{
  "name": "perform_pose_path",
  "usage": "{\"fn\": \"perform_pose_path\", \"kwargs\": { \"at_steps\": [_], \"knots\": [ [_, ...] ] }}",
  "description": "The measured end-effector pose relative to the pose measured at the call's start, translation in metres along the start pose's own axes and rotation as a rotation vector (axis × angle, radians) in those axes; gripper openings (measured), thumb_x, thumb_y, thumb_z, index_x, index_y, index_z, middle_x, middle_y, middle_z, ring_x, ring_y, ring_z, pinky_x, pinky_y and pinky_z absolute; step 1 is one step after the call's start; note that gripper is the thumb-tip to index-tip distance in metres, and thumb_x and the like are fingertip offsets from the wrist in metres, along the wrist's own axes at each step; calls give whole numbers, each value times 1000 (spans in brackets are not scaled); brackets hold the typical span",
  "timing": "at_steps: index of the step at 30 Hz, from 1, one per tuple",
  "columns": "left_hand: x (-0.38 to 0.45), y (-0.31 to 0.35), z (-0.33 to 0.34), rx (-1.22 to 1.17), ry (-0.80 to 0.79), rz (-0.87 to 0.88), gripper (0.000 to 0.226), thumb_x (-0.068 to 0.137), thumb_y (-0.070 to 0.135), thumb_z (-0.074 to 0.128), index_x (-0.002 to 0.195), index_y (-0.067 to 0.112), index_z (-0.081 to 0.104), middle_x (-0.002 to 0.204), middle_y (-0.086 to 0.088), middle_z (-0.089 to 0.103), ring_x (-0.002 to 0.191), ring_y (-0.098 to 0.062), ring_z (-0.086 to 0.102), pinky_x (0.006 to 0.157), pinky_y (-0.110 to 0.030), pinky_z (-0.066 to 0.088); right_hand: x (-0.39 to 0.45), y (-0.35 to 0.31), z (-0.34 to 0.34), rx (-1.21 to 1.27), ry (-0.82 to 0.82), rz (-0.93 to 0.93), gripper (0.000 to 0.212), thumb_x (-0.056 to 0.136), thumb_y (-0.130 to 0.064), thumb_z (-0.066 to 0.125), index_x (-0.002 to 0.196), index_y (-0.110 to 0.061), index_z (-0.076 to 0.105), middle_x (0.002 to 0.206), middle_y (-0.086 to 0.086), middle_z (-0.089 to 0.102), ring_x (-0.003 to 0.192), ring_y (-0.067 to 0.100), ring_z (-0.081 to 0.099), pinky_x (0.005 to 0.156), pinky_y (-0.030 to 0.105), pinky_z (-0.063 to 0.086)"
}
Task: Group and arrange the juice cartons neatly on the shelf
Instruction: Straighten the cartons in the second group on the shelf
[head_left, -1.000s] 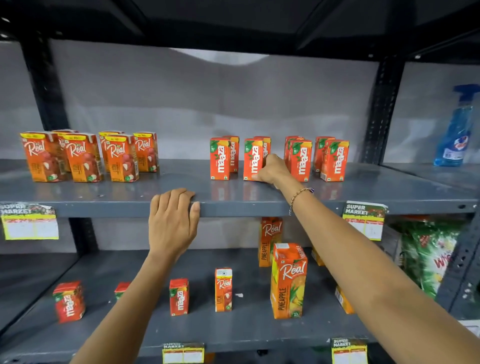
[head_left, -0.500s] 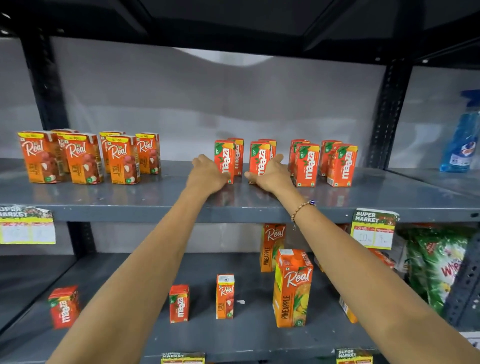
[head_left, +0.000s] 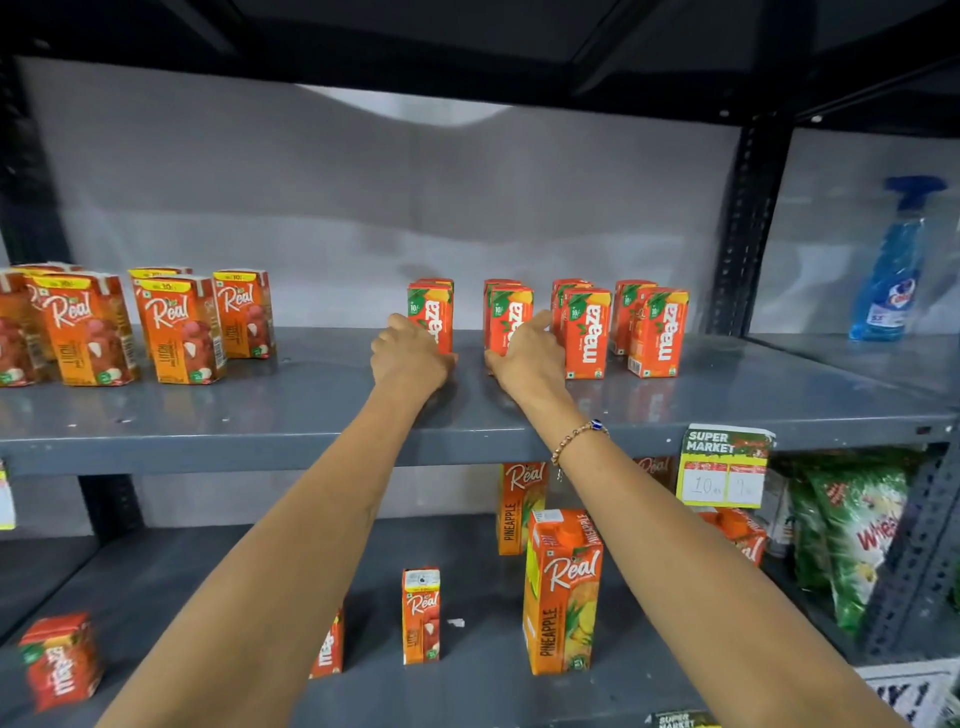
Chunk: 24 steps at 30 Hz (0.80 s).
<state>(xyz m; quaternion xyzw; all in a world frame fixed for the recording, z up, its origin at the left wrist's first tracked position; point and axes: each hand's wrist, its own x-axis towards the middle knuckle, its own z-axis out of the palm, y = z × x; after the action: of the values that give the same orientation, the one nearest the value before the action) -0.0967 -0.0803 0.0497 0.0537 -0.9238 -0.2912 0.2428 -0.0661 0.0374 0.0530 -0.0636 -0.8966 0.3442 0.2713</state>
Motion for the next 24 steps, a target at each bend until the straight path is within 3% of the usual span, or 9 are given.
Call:
{"fn": "perform_pose_path", "kwargs": {
  "at_steps": [4, 11, 24],
  "knots": [
    [-2, 1, 1, 75, 15, 74, 73, 84, 43, 65, 131, -1, 31, 126, -17, 45, 121, -32, 48, 100, -39, 43, 2, 2, 2, -28, 0, 6, 70, 86, -27, 67, 138, -6, 24, 136, 16, 51, 121, 34, 55, 95, 38, 48],
    [-5, -2, -1, 1, -44, 34, 76, 76, 40, 76, 125, 3, 30, 128, -19, 49, 121, -34, 49, 98, -42, 45, 1, 1, -4, -34, -59, -3, 68, 87, -28, 66, 137, -6, 25, 134, 16, 52, 121, 33, 55, 96, 38, 48],
    [-11, -1, -3, -13, -25, 76, 70, 79, 35, 73, 126, 4, 31, 128, -19, 48, 120, -33, 49, 98, -41, 45, 1, 4, 0, -28, -57, 3, 70, 88, -30, 64, 139, -7, 23, 137, 15, 49, 124, 33, 52, 97, 39, 47]
  ]
}}
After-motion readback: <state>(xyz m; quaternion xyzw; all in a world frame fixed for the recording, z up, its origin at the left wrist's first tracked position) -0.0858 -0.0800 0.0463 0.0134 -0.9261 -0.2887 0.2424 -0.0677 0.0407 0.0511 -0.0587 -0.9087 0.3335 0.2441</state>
